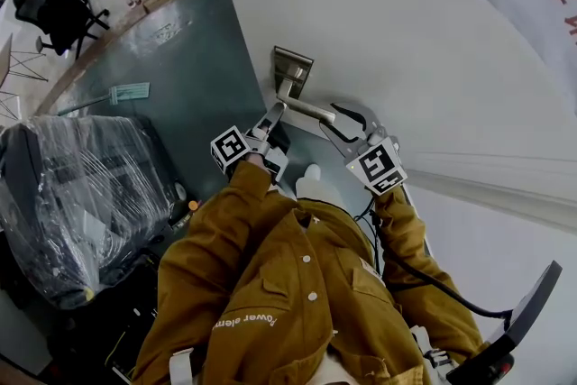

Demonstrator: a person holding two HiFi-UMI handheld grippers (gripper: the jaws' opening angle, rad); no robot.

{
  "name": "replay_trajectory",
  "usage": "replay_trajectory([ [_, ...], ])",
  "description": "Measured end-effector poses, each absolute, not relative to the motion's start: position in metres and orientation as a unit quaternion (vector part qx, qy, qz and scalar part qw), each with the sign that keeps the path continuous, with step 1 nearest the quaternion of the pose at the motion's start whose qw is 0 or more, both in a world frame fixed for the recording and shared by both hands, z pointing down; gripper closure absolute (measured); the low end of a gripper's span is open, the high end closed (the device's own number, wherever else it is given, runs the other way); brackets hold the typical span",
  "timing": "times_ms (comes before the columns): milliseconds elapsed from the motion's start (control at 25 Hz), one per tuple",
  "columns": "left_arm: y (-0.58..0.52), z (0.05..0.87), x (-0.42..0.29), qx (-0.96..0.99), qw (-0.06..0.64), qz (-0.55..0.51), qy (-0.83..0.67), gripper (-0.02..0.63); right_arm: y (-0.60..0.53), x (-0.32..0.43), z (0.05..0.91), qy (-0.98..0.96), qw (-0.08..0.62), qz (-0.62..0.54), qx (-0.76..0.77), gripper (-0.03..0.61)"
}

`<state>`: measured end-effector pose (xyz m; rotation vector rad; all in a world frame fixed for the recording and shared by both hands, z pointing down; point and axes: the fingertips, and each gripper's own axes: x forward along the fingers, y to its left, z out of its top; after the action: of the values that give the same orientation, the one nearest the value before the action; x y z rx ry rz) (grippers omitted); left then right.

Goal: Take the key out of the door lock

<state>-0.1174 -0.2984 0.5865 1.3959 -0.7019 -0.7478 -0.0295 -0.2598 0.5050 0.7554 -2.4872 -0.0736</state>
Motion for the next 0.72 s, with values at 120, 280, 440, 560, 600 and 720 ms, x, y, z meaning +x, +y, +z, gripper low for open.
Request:
replay_trajectory([
  [120,-0.275,0.57,-0.119,0.612,0.652,-0.344,-0.287,0.592,-0.258,-0.03,0.504,-0.92,0.266,-0.027,0.287,0.439],
  [280,-0.241,0.554,-0.134,0.616,0.641,-0.35,-0.295,0.592,-0.257,-0.031,0.505,-0.917,0.265,-0.025,0.297,0.443],
  [440,-0.229,0.53,-0.152,0.637,0.611,-0.341,-0.323,0.591,-0.257,-0.031,0.506,-0.918,0.259,-0.018,0.299,0.443],
  [560,-0.223,0.512,-0.163,0.654,0.588,-0.321,-0.351,0.591,-0.257,-0.029,0.501,-0.921,0.239,-0.006,0.307,0.446],
  [600,-0.221,0.506,-0.166,0.664,0.577,-0.311,-0.359,0.591,-0.256,-0.028,0.494,-0.923,0.223,-0.005,0.314,0.452],
  [720,-0.222,0.477,-0.166,0.722,0.519,-0.28,-0.361,0.591,-0.253,-0.022,0.46,-0.928,0.158,-0.014,0.337,0.512],
])
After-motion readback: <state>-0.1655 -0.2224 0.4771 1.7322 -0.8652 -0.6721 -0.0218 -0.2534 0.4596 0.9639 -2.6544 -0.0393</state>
